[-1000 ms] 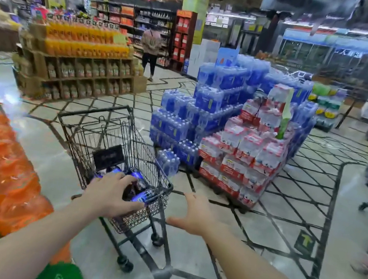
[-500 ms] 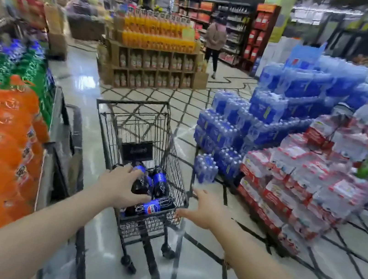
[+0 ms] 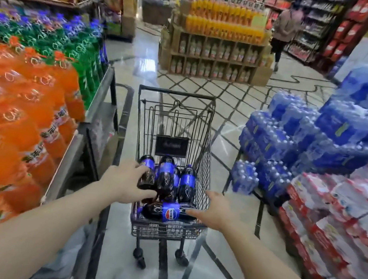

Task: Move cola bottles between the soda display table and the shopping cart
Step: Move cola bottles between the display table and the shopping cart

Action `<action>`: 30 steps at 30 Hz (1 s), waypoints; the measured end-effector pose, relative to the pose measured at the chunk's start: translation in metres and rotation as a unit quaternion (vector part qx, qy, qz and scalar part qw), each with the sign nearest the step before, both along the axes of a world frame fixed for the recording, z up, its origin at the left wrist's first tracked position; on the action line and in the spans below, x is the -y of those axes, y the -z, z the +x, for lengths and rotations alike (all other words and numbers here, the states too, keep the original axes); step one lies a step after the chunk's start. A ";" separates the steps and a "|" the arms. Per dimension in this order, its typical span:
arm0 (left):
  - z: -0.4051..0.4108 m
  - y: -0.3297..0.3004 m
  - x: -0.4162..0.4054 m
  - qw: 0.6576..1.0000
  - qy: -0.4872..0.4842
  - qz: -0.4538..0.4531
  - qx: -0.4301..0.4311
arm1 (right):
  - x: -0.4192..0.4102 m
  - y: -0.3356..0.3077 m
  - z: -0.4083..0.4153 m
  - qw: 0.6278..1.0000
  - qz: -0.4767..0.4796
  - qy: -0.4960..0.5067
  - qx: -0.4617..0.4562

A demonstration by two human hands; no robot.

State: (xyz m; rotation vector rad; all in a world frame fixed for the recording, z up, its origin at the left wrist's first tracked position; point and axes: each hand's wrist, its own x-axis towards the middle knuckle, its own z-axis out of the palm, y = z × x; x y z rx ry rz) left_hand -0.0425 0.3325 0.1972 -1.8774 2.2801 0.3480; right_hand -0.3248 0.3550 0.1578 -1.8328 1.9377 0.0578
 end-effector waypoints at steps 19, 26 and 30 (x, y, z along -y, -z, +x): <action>-0.008 0.115 0.333 0.994 0.038 0.104 -0.016 | 0.278 0.124 0.024 0.992 0.119 0.048 0.005; -0.009 0.189 0.399 0.987 0.027 0.158 -0.006 | 0.346 0.194 0.028 0.981 0.186 0.041 0.025; -0.015 0.237 0.425 0.980 0.002 0.198 -0.015 | 0.379 0.237 0.032 0.972 0.221 0.057 0.054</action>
